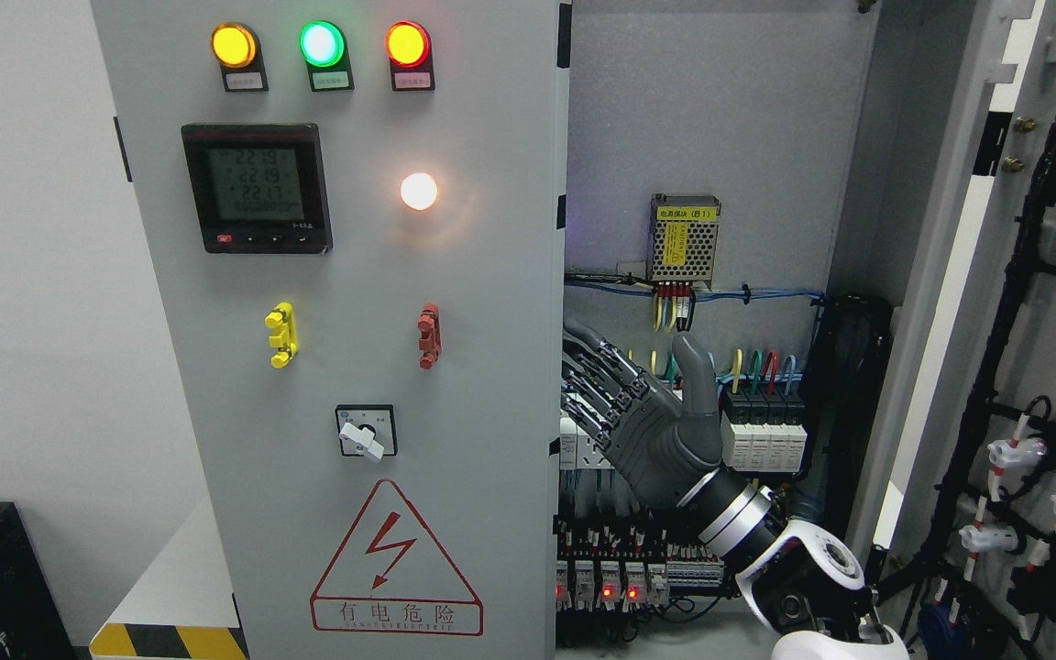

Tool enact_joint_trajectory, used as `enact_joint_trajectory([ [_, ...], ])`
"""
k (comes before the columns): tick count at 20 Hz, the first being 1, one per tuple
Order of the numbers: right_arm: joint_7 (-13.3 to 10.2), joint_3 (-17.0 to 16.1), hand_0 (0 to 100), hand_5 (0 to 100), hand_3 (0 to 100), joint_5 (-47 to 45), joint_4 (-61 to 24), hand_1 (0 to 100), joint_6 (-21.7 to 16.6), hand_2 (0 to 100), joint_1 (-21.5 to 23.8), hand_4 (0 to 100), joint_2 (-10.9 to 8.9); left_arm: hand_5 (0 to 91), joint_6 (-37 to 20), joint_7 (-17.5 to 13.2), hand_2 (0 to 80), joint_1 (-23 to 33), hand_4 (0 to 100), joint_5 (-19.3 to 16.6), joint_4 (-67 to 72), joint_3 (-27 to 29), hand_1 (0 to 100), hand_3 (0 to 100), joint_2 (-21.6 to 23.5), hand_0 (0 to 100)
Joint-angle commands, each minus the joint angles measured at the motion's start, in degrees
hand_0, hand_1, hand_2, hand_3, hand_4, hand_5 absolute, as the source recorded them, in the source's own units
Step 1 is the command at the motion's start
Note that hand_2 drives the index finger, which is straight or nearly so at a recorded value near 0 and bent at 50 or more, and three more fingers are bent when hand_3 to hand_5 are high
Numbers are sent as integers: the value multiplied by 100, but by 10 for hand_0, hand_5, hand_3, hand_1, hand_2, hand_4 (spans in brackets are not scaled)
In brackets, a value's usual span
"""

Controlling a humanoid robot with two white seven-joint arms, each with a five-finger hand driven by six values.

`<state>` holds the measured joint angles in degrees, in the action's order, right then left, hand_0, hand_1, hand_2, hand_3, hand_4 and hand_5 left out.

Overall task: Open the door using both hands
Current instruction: 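Move the right hand behind the inner edge of the closed door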

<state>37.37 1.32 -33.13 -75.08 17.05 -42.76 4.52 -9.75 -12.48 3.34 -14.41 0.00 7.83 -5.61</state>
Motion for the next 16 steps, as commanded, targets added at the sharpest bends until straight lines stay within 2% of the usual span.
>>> enact_joint_trajectory([
  [1,7,61,0,0,0,-9,248,0,0,0,-66,0,-4,0,-27,0,0,0,0,0,-53,-1,212,0,-1,838],
  [3,86,61,0,0,0,-18,248,0,0,0,-66,0,-4,0,-18,0,0,0,0,0,-53,-1,212,0,-1,837],
  [5,419,35,0,0,0,8,231,0,0,0,-74,0,-4,0,-27,0,0,0,0,0,-53,-1,212,0,-1,837],
  [6,481,17,0,0,0,8,231,0,0,0,-75,0,-4,0,-27,0,0,0,0,0,-53,-1,212,0,-1,837],
  [11,543,17,0,0,0,-9,231,0,0,0,-83,0,-4,0,-18,0,0,0,0,0,-53,-1,212,0,-1,837],
  [13,675,17,0,0,0,8,231,0,0,0,-92,0,-4,0,-27,0,0,0,0,0,-53,-1,212,0,-1,837],
  [16,746,26,0,0,0,17,205,0,0,0,-83,0,-4,0,-27,0,0,0,0,0,-53,-1,212,0,-1,837],
])
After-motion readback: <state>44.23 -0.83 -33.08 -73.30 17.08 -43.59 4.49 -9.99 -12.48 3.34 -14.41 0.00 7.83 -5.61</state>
